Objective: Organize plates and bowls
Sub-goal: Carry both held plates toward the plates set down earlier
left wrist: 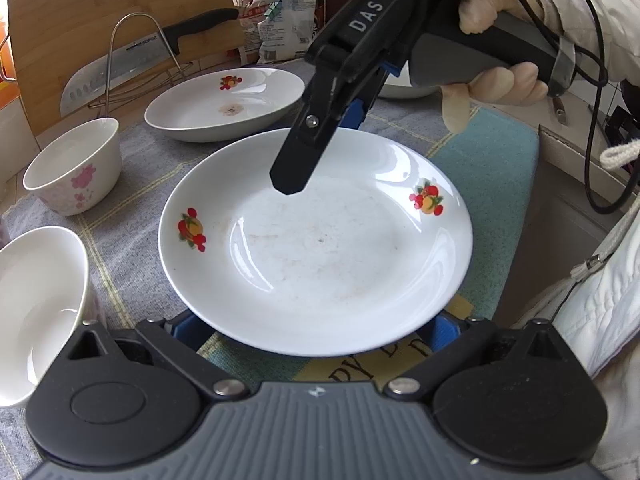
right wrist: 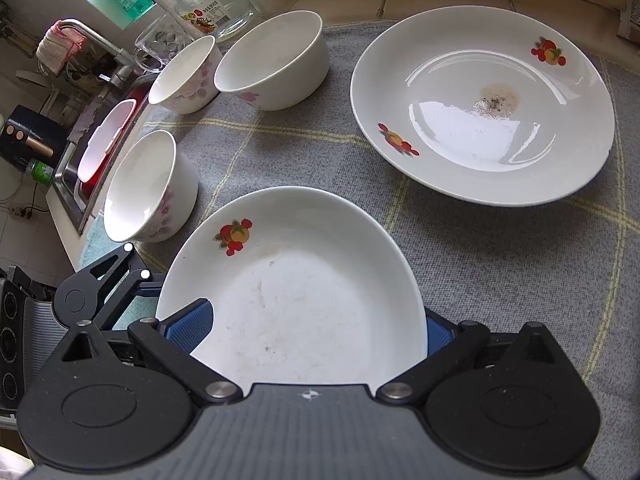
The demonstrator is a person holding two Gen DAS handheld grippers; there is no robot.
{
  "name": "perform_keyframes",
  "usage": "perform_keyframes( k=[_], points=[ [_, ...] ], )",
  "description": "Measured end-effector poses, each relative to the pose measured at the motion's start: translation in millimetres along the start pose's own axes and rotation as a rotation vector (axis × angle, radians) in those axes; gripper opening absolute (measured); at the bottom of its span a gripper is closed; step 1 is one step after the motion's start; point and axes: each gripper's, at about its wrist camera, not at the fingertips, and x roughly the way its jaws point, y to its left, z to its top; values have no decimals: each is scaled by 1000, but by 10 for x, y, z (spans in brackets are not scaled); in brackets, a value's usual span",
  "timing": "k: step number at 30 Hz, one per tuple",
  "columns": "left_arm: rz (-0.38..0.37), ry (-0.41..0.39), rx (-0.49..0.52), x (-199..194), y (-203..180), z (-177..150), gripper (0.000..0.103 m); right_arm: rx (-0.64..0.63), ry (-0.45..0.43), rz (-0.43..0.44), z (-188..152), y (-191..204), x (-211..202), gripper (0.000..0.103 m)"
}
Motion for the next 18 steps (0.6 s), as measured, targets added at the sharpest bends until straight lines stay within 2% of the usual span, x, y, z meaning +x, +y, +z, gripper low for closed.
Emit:
perform_keyframes(
  k=[18],
  points=[
    [-4, 2, 20, -55, -130, 232, 102, -1, -48, 5, -55, -41, -303, 103]
  ],
)
